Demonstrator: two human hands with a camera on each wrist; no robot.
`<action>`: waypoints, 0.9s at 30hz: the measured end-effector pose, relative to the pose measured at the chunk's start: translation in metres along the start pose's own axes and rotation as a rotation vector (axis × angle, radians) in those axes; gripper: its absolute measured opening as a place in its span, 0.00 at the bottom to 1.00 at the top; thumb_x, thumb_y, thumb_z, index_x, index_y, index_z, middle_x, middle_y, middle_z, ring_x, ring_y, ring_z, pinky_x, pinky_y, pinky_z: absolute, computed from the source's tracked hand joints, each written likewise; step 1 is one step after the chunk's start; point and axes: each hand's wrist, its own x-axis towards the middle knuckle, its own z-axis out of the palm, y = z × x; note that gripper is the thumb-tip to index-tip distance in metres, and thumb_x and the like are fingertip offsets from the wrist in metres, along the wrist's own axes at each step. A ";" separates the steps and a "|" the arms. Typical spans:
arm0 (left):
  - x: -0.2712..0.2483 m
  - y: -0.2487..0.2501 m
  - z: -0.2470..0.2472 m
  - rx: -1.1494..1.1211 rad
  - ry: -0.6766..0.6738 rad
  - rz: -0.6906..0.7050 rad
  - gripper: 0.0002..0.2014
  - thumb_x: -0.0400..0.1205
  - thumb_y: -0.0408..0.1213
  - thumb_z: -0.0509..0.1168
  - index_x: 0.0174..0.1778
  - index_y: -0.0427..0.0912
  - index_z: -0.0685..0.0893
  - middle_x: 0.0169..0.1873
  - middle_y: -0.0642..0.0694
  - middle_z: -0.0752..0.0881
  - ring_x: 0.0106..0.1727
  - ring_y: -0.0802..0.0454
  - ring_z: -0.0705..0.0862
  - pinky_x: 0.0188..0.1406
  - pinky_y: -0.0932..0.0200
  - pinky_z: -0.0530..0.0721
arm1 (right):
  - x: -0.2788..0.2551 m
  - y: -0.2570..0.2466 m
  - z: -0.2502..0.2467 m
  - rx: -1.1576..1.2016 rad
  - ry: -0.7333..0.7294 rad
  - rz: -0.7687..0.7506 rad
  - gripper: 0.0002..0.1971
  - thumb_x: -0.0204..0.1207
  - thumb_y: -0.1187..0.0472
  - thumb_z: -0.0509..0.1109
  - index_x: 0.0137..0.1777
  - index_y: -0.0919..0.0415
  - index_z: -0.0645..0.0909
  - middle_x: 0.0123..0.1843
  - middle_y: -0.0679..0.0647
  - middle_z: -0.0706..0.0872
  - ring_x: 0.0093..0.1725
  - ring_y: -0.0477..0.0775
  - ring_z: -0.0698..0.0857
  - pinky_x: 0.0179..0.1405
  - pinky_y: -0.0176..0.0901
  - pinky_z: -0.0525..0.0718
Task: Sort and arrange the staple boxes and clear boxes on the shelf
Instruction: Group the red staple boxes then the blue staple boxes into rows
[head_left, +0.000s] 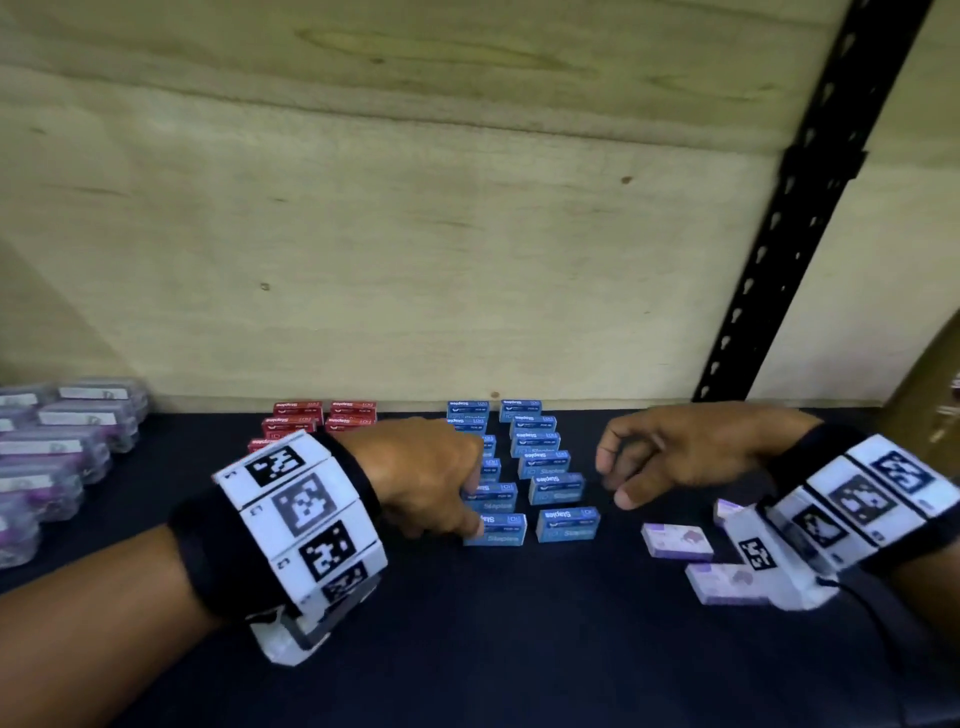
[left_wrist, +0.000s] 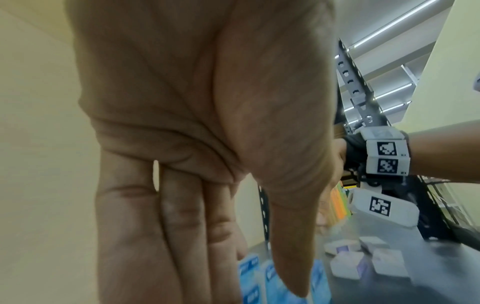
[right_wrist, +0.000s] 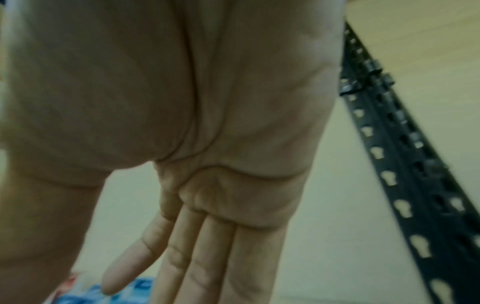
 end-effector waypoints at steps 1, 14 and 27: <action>0.001 0.003 -0.007 -0.010 0.004 0.008 0.15 0.79 0.57 0.68 0.53 0.52 0.76 0.36 0.51 0.92 0.39 0.53 0.91 0.49 0.52 0.87 | -0.003 0.008 -0.010 0.026 0.051 -0.004 0.16 0.72 0.58 0.81 0.58 0.54 0.81 0.54 0.59 0.91 0.47 0.49 0.85 0.58 0.47 0.82; 0.139 0.092 -0.067 0.173 0.114 0.222 0.16 0.80 0.53 0.68 0.56 0.46 0.87 0.51 0.50 0.86 0.50 0.50 0.84 0.47 0.56 0.81 | 0.020 0.138 -0.093 -0.345 0.291 0.411 0.10 0.72 0.60 0.79 0.49 0.48 0.83 0.42 0.38 0.83 0.54 0.48 0.84 0.61 0.44 0.82; 0.252 0.147 -0.062 0.182 0.050 0.296 0.28 0.72 0.59 0.74 0.59 0.41 0.84 0.53 0.45 0.87 0.51 0.46 0.86 0.38 0.59 0.79 | 0.048 0.164 -0.102 -0.300 0.175 0.461 0.22 0.63 0.54 0.86 0.57 0.50 0.85 0.45 0.40 0.84 0.47 0.46 0.82 0.47 0.41 0.82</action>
